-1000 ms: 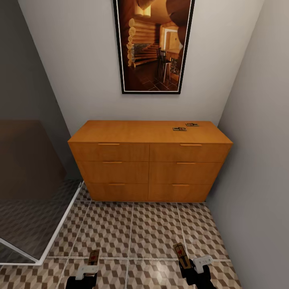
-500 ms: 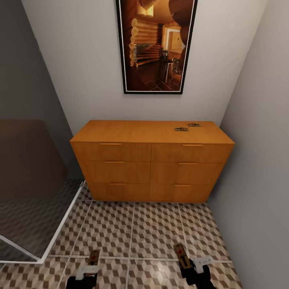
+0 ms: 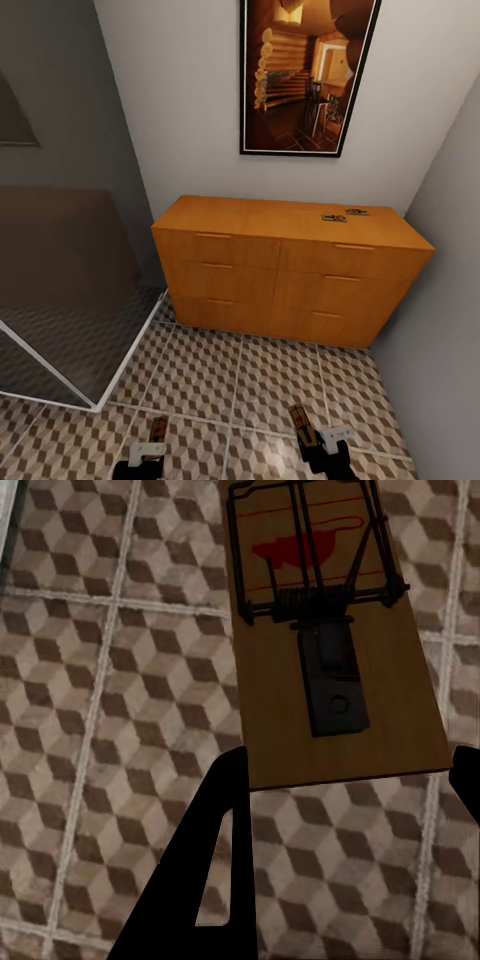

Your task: Take the four mousetraps from the cabinet in the bathroom and place them on the bathroom floor. Make sure all four end up on the same floor surface, and ensure that at least two of them are either under or directly next to the same bathroom sink.

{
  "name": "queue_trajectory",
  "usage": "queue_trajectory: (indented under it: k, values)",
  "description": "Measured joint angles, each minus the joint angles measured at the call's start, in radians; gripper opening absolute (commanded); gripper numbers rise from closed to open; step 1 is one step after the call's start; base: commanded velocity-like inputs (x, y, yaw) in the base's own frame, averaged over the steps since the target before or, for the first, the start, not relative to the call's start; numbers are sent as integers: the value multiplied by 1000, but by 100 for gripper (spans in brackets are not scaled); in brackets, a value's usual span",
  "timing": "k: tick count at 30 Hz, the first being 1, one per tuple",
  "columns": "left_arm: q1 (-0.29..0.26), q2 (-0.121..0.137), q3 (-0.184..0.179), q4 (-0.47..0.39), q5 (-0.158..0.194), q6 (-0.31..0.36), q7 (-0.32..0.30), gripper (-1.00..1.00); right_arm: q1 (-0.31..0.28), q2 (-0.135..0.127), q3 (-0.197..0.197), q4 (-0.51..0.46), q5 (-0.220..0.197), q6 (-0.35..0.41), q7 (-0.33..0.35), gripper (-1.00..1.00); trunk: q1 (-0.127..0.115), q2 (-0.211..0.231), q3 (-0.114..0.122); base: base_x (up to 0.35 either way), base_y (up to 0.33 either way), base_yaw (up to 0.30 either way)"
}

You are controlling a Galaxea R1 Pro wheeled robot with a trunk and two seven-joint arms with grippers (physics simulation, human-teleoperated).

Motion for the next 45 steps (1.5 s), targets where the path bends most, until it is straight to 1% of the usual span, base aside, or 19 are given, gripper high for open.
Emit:
queue_trajectory:
  k: [5, 19, 36, 45]
  values:
    - [0, -7, 1, 0, 1, 0, 1, -100, 0, 0, 0, 0, 0, 0, 0, -100, 0, 0, -2, 0, 0, 270]
    - [0, -10, 1, 1, 0, 0, 0, -100, 0, 1, 0, -1, 0, 0, 0, -100, 0, 0, -3, 0, 0, 269]
    - [0, -4, 1, 3, 1, 3, 1, -100, 0, 0, -1, -2, -2, 0, 0, -100, 0, 0, -3, 0, 0, 257]
    - [0, -4, 1, 2, 1, 2, 1, -100, 0, 3, 0, -2, -2, 0, 0, -100, 0, 0, -3, 0, 0, 237]
